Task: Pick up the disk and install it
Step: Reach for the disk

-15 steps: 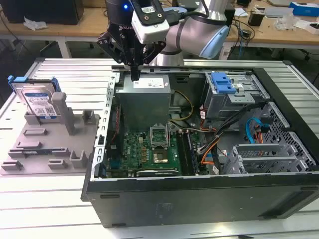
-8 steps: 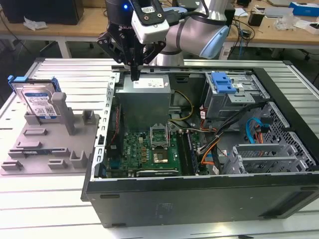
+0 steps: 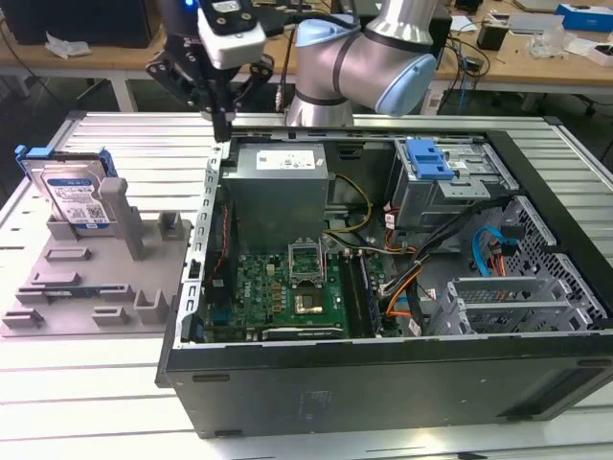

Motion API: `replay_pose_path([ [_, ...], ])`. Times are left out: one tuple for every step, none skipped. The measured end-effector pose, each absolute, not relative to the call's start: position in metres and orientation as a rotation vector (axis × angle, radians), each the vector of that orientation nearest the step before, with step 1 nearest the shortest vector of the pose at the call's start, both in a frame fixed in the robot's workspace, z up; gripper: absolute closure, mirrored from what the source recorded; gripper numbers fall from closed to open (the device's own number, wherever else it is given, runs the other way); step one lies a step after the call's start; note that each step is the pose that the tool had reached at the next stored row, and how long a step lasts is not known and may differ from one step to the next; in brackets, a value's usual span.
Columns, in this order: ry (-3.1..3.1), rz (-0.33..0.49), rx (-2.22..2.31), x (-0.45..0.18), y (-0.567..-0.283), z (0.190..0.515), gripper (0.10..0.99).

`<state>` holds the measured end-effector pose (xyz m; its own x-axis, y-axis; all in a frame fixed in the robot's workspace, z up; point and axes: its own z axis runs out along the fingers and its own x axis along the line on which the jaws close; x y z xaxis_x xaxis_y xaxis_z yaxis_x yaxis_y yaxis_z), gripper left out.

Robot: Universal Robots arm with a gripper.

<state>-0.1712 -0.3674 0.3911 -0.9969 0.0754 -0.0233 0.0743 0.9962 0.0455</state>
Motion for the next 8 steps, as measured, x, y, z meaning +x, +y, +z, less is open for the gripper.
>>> replay_pose_path([
  [3.114, 0.069, 0.116, -0.177, -0.366, 0.391, 0.980],
  [3.114, 0.069, 0.117, -0.184, -0.364, 0.391, 0.980],
  [3.114, 0.069, 0.117, -0.189, -0.363, 0.390, 0.980],
  [3.114, 0.069, 0.117, -0.194, -0.363, 0.390, 0.980],
  [3.114, 0.069, 0.117, -0.202, -0.361, 0.390, 0.980],
  [3.114, 0.069, 0.117, -0.210, -0.360, 0.389, 0.980],
  [3.114, 0.069, 0.117, -0.214, -0.360, 0.389, 0.980],
  [3.114, 0.069, 0.117, -0.221, -0.358, 0.388, 0.980],
])
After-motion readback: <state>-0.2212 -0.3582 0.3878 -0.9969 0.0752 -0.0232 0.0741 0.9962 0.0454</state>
